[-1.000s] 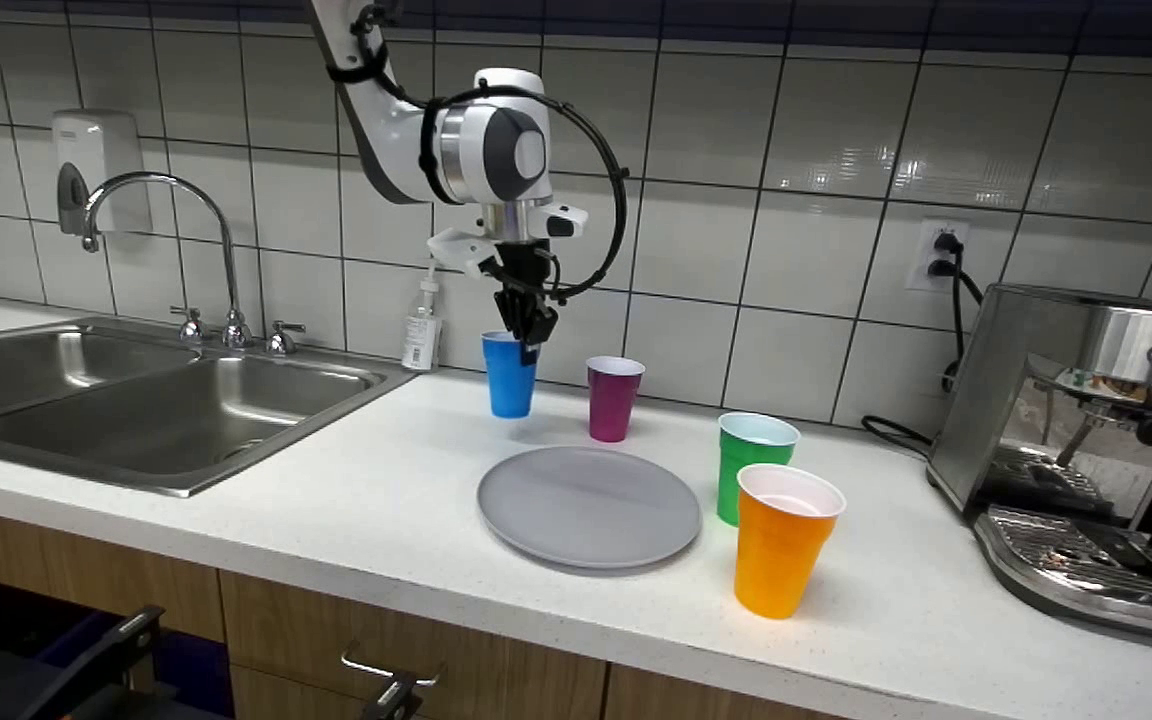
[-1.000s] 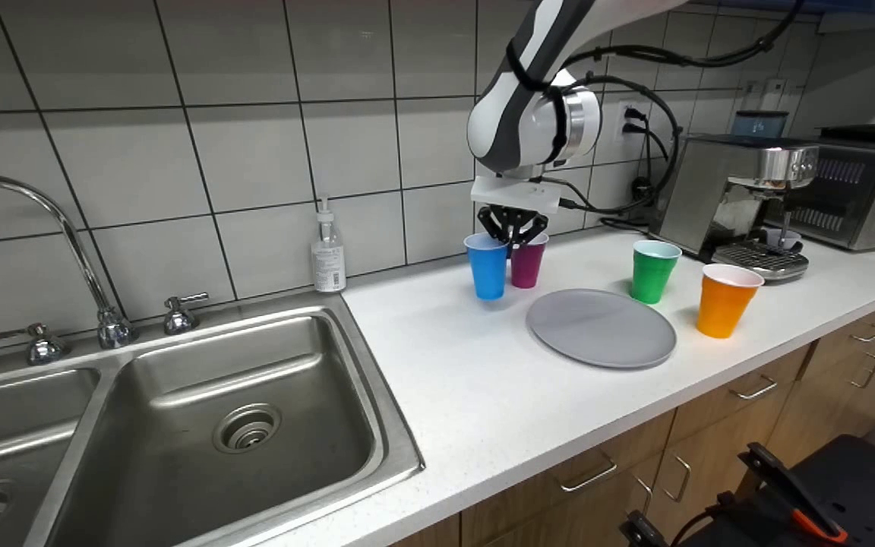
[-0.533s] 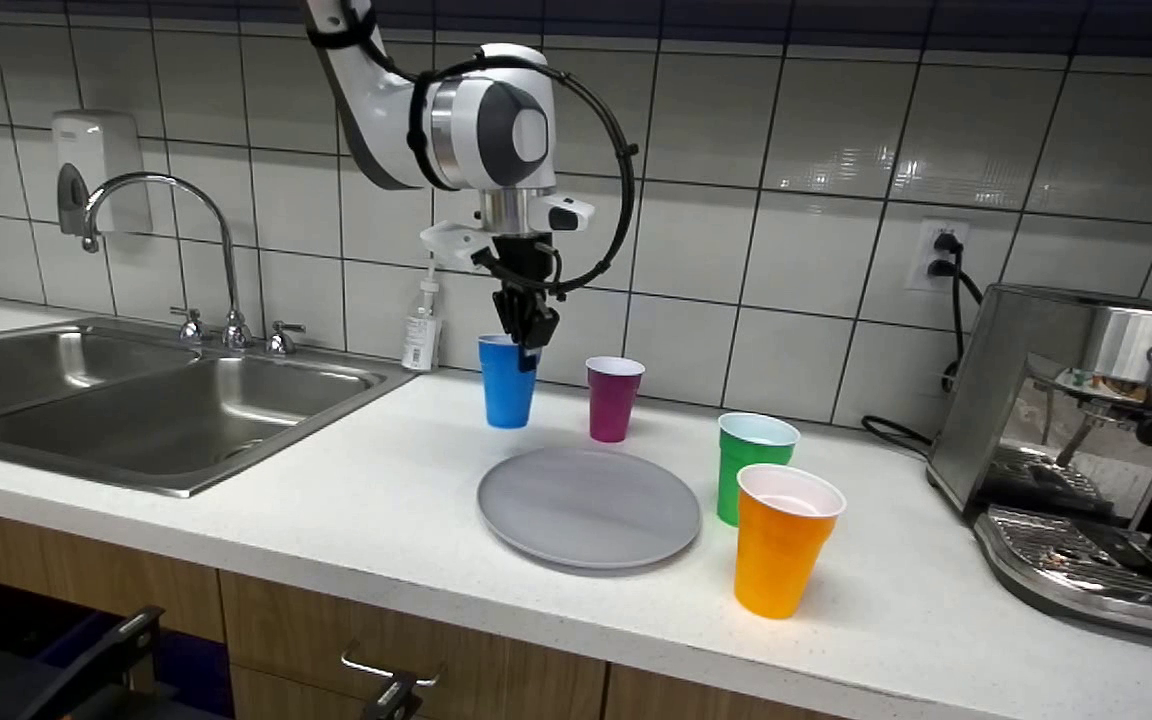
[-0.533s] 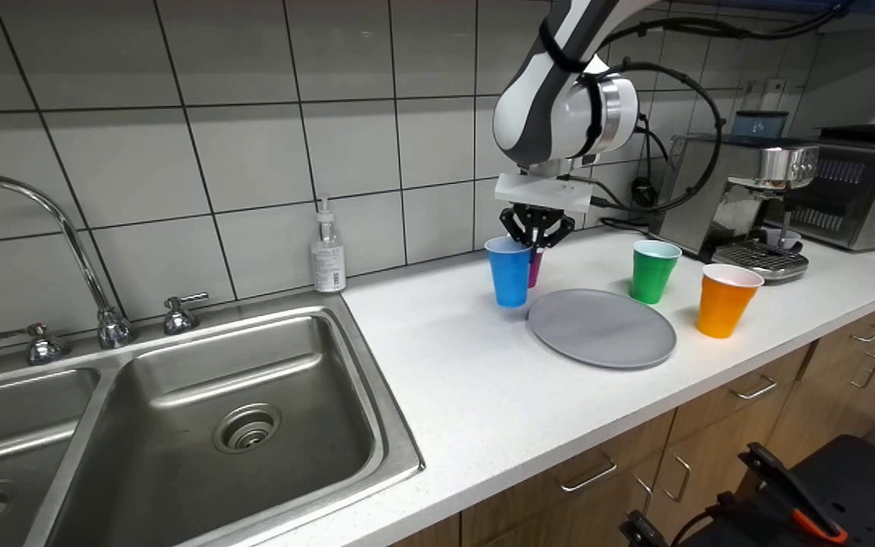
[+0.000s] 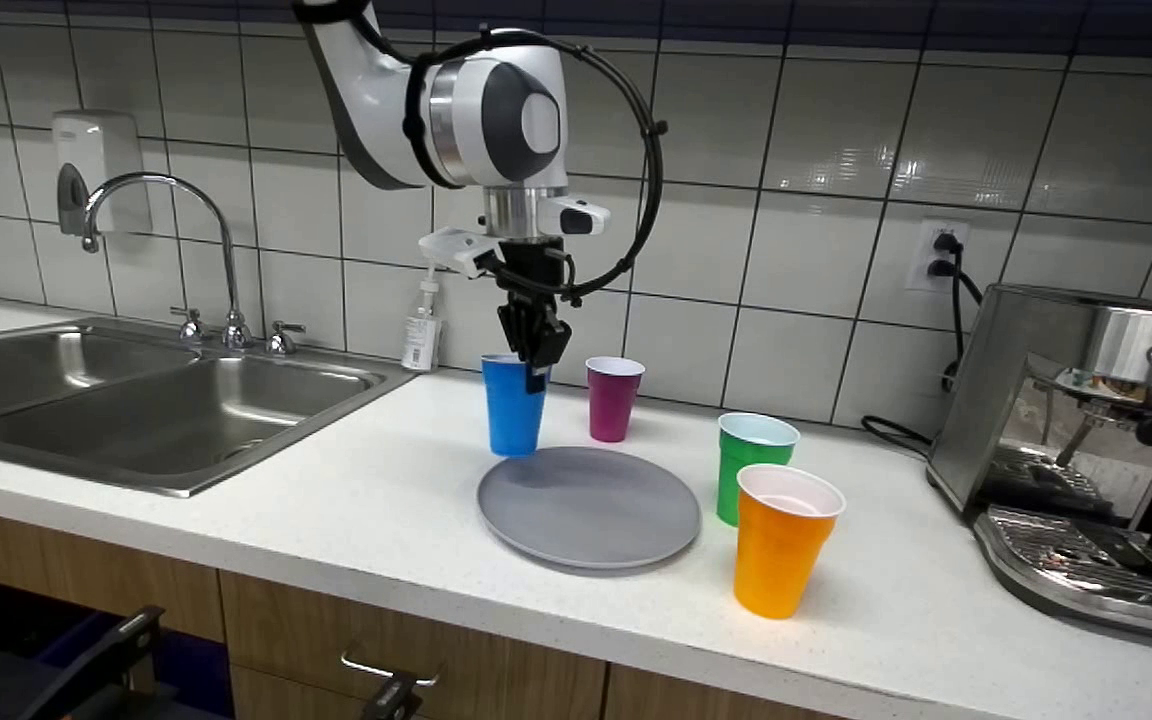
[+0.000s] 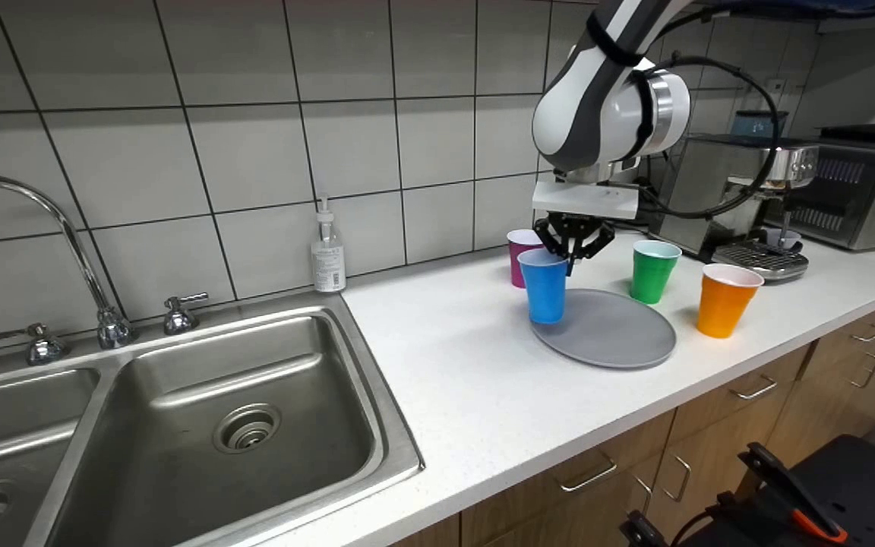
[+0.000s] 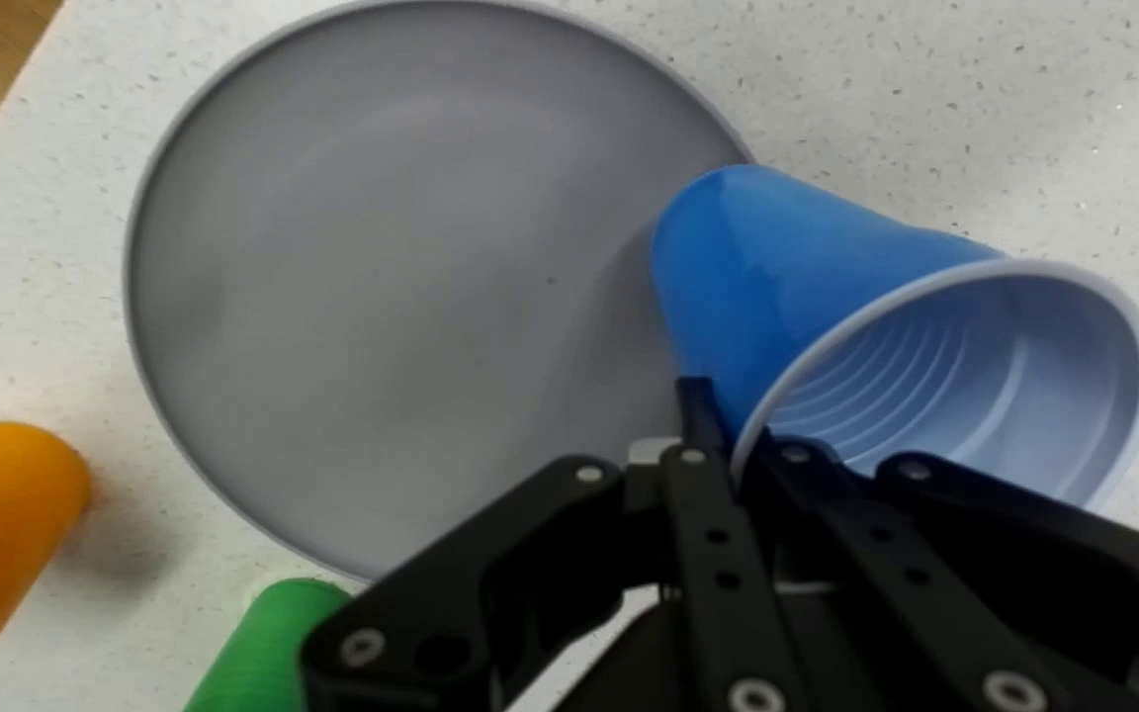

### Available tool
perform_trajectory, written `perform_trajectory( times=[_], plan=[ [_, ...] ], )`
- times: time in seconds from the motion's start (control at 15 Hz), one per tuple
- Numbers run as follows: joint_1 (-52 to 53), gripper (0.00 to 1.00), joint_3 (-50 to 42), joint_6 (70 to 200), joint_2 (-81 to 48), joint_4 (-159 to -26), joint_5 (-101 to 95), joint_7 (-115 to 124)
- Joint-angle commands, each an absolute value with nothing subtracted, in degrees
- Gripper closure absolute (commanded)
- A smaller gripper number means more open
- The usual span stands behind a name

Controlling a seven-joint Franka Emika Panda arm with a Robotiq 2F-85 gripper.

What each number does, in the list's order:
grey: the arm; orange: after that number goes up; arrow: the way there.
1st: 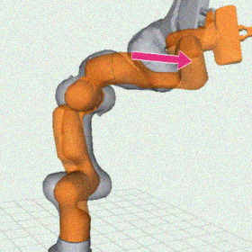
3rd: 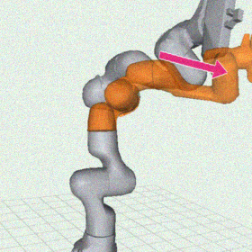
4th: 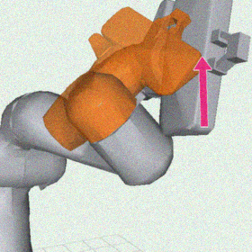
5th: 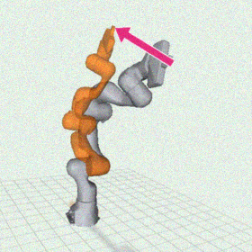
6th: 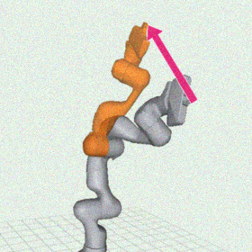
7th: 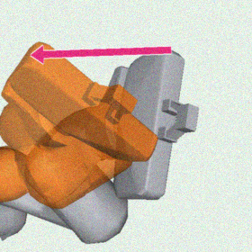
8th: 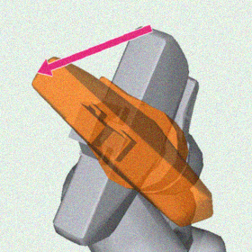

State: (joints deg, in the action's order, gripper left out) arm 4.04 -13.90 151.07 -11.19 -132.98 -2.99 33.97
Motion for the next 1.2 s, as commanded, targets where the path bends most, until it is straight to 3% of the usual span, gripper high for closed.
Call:
perform_trajectory(
  times=[0.0, 1.13],
  plan=[
    [2.5, 0.99, -13.5, 152.1, -7.0, -137.9, -6.0, 36.4],
    [-0.3, 0.99, -13.2, 156.2, -6.3, -143.5, -6.4, 38.2]
  ],
)
